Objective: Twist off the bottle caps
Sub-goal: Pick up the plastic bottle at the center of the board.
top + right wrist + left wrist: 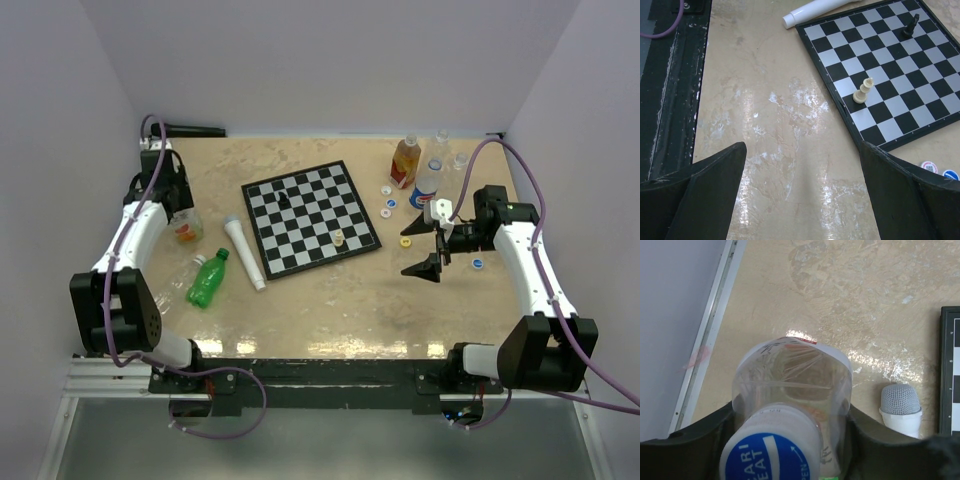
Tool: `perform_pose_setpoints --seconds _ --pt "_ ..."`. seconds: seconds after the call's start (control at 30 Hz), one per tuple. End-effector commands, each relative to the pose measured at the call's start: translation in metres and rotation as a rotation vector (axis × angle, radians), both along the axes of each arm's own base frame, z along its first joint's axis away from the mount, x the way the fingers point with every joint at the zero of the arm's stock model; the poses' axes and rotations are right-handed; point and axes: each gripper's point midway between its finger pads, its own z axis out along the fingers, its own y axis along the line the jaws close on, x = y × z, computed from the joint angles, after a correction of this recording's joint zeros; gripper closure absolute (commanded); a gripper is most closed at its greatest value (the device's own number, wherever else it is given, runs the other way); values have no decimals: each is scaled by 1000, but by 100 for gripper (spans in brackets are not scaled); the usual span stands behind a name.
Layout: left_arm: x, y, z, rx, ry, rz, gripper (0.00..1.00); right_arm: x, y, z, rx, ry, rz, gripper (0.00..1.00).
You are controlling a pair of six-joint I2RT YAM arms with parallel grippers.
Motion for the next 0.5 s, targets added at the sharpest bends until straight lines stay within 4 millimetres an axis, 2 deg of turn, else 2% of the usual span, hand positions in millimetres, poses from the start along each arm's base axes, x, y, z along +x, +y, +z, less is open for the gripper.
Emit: perform_pose_setpoints --seconds 0.0,0.03,0.07,0.2,0.27,0.4,0.47 --pt "2 11 42 42 -129 43 63 -4 3 5 23 -14 11 2" --pt "0 11 48 46 -142 41 71 -5 3 4 21 -13 11 2" --pt "-1 10 57 44 -166 43 73 -5 3 4 21 -12 11 2" --pt "-2 -8 99 -9 -299 -34 75 -4 3 2 20 -5 12 2" --pt "-3 -32 118 -63 -350 -153 76 -3 3 1 20 -3 12 2" --pt "-12 -92 142 -127 -387 -420 78 -4 5 1 20 -6 21 2" --pt "-19 -107 150 -127 -392 -487 78 -6 7 2 20 -9 30 2"
